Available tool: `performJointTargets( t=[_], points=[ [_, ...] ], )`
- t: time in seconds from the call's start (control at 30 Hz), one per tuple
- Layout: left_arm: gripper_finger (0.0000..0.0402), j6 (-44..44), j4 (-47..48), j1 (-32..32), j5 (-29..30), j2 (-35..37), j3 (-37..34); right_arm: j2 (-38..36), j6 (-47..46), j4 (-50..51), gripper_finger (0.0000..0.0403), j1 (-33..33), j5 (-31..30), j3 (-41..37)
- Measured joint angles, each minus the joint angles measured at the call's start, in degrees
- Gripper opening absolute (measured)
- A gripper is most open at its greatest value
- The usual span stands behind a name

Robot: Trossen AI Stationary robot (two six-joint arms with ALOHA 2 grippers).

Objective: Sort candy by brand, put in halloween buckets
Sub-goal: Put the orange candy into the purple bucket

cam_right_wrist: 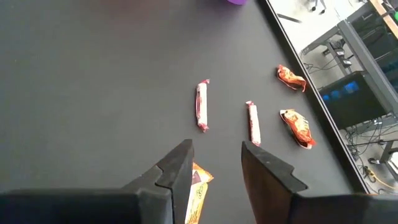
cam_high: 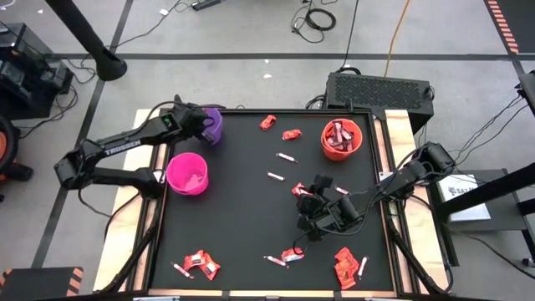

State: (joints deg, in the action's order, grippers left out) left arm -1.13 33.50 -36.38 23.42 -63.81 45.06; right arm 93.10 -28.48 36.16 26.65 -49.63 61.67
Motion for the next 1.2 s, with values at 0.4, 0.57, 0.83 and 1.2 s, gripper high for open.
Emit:
performJointTargets(
  t=[0.4,0.57,0.83,1.2],
  points=[
    [0.0099,0.42,-0.03,0.32,-0.87,-0.29,0.00,0.00,0.78,0.01,0.0128,0.00,0.00,0.00],
    [0.0123,-0.11,-0.07,1.89,-3.88,-0.25,0.00,0.00,0.90,0.04,0.0128,0.00,0.00,0.00],
    [0.0126,-4.77,-0.67,8.02,-34.20,-0.24,2.14,0.00,0.89,0.05,0.0128,0.00,-0.02,0.00],
    [0.0126,-20.02,-4.93,42.07,-43.73,-0.25,8.06,0.02,1.13,0.07,0.0128,0.00,0.00,0.00]
  ],
)
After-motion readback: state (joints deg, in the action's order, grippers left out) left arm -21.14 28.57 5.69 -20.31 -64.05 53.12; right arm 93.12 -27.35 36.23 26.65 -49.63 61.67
